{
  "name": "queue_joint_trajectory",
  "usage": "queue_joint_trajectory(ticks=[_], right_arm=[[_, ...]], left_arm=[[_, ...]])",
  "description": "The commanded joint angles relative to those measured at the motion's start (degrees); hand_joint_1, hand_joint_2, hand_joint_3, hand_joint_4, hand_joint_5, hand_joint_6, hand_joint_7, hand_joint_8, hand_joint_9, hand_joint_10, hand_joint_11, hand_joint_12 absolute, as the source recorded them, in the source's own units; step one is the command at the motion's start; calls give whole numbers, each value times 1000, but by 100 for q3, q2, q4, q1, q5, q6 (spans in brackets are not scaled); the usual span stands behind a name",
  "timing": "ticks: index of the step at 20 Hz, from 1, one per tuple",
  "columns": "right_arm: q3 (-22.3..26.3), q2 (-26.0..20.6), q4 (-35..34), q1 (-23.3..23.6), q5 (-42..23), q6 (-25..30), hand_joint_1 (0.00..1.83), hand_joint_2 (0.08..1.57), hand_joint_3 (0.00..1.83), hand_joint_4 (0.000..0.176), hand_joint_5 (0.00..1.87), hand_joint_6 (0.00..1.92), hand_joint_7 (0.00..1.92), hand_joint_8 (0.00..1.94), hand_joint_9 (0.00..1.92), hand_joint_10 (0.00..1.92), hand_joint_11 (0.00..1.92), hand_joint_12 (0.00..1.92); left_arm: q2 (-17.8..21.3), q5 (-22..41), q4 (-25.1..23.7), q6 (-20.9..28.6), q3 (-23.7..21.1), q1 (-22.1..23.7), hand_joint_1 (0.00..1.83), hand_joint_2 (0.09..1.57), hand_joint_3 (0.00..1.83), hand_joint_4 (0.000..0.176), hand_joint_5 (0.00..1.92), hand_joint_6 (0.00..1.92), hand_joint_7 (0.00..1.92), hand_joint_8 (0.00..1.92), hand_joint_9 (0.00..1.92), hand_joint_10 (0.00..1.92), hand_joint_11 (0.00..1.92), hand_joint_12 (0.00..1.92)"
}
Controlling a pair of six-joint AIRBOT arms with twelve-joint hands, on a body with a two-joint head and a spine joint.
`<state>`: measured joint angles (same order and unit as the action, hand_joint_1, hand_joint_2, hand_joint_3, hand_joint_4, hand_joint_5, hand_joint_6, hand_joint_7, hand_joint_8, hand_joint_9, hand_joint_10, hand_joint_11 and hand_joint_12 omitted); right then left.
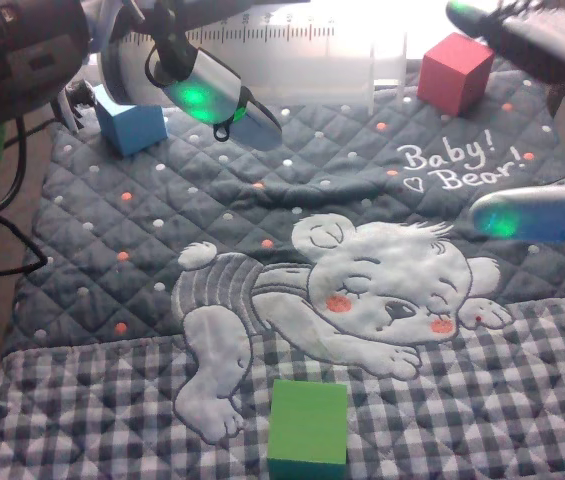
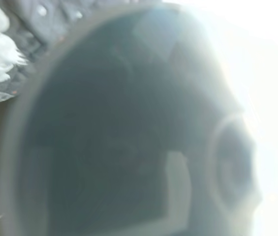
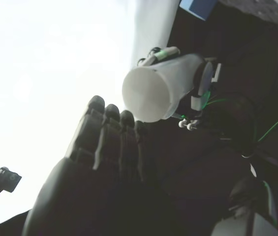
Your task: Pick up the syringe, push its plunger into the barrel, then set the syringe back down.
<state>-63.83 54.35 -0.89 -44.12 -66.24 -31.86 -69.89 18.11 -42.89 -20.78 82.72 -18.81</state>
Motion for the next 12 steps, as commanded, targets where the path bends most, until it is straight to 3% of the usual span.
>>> queue_joint_trajectory(ticks=[1, 6, 7, 12], right_arm=[[20, -83, -115, 87, -688, 35, 299, 830, 9, 0, 75, 10, 45, 13, 59, 11, 82, 19], [150, -290, -127, 87, -691, -126, 314, 801, 0, 0, 85, 8, 69, 11, 78, 10, 124, 34], [154, -290, -141, 87, -692, -163, 320, 808, 0, 0, 85, 7, 69, 10, 72, 6, 115, 30], [156, -290, -303, 88, -931, -237, 297, 740, 0, 0, 106, 3, 108, 6, 122, 9, 144, 40]], left_arm=[[-4, 511, 140, 58, -13, 50, 1511, 1118, 0, 0, 1154, 1921, 1420, 1921, 1563, 1921, 1577, 1921], [-5, 416, -34, 61, -92, 16, 1453, 1160, 14, 0, 1083, 1921, 1350, 1921, 1484, 1921, 1446, 1921], [-4, 397, -75, 61, -107, -9, 1532, 1125, 0, 0, 1084, 1921, 1360, 1921, 1507, 1921, 1511, 1921], [-19, 295, -255, 72, -164, -98, 1531, 1123, 0, 0, 1141, 1921, 1356, 1921, 1463, 1921, 1497, 1921]])
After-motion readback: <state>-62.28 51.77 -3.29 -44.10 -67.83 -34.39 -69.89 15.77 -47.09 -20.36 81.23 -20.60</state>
